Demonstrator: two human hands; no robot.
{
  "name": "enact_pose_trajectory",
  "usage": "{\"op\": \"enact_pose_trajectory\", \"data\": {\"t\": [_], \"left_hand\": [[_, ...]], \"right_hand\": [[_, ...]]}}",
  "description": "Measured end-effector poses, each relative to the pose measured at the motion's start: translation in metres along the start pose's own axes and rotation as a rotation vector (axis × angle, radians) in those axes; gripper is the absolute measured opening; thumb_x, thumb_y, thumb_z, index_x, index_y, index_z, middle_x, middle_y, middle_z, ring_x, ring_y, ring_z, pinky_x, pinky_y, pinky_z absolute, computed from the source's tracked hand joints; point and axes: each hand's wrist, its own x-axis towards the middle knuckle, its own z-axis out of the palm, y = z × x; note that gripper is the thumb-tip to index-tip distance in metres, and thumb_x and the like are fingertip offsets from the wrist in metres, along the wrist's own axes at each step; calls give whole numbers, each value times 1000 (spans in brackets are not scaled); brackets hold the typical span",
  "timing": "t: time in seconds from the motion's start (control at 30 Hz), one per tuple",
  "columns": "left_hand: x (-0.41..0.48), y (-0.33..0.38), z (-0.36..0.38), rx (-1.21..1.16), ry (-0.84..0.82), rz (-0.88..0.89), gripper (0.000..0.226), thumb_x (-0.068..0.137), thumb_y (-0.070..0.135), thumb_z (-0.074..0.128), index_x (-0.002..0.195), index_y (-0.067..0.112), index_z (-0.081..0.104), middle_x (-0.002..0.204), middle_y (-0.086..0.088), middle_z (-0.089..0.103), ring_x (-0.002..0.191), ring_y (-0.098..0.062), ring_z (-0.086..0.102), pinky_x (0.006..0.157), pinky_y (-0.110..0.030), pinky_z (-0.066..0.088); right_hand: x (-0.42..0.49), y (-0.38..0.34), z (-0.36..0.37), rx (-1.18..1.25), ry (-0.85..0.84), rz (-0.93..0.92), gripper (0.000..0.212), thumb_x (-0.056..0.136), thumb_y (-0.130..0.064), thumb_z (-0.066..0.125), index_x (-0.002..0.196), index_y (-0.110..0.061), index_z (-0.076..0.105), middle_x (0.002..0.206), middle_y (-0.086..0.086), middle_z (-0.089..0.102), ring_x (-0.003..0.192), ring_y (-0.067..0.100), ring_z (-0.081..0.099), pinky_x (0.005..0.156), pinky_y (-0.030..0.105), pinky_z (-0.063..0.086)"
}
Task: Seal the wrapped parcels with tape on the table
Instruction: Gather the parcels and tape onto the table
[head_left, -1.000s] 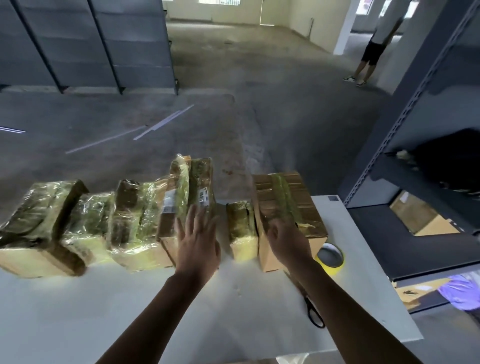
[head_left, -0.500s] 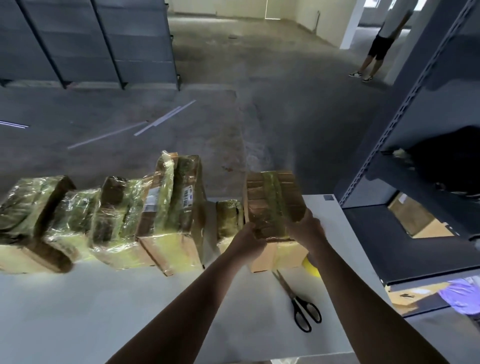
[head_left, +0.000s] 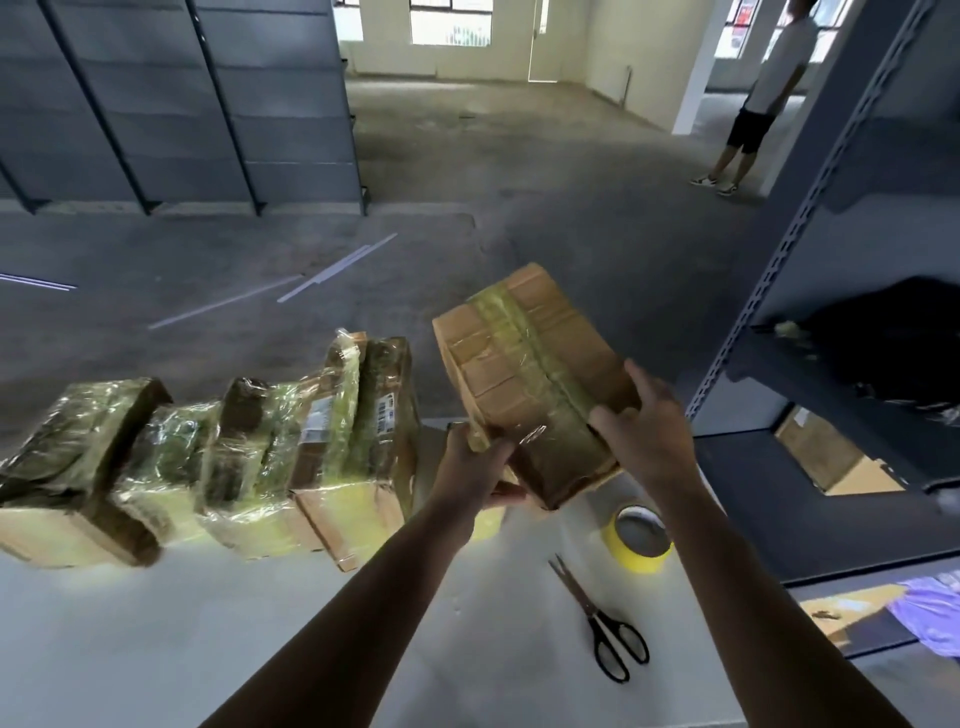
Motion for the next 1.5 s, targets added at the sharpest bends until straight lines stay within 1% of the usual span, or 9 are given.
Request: {"op": "enact_pose_trajectory", "data": {"t": [0.23,0.43,0.57,0.7,0.83,1.07,1.17,1.33,1.5], "left_hand": [[-13,32,-16,47,37,207,44,85,28,65,124,17,48,110,-5,63,92,-24,69,72,-41,61],[-44,79,-66,-177,70,361,18,89,24,68,104,17,61,101,-8,70,83,-19,71,65,-41,59],[-65,89,-123,-140,91,379,61,84,33,71,133,27,34,115,-5,60,91,-26,71,67,-43,59],[-81,101,-181,-65,257,487,75,74,49,77,129,10,43,125,-12,58,98,-20,69,68,-41,59],[-101,115,-233,-64,341,601,94,73,31,84,144,31,23,135,2,52,94,-25,71,70,-46,59],[-143,119,-281,-73,484,695,56,66,23,79,105,15,40,112,-10,59,82,-22,72,63,-32,58],[-154,110,-304,-90,552,705,67,65,25,87,113,8,43,114,-14,62,91,-28,71,69,-40,59],[-168,88,-326,-30,682,598,73,58,42,89,105,15,40,103,-18,67,81,-33,72,69,-51,59],[-190,85,-361,447,911,441,70,61,81,50,85,16,56,79,1,64,81,-21,63,72,-42,52]], "right_hand": [[-14,-38,-14,123,159,-180,70,77,-11,63,143,-22,41,139,4,42,127,25,40,98,32,36],[-23,-86,-7,259,125,-405,76,69,-26,60,142,-23,43,135,2,45,125,20,44,104,39,41],[-25,-124,-1,184,67,-568,75,70,-32,61,142,-28,43,139,-2,45,123,10,44,97,29,41],[-29,-161,12,186,-1,-669,70,74,-24,62,142,-19,46,139,-1,45,120,6,43,94,19,35],[-37,-192,32,230,-27,-794,67,73,-21,59,138,-8,50,133,-7,47,117,0,44,93,4,32],[-49,-241,63,309,-27,-921,56,76,-14,60,131,-3,56,132,5,51,114,-1,42,99,4,27],[-60,-254,84,313,-49,-820,60,82,-31,61,139,-14,48,137,0,46,124,5,39,102,9,26],[-85,-270,117,565,-447,-421,72,91,-29,62,150,-34,21,141,-14,40,130,4,36,103,24,28],[-88,-279,128,461,-582,-370,79,89,-46,61,149,-47,10,158,-13,19,143,12,22,104,30,20]]}}
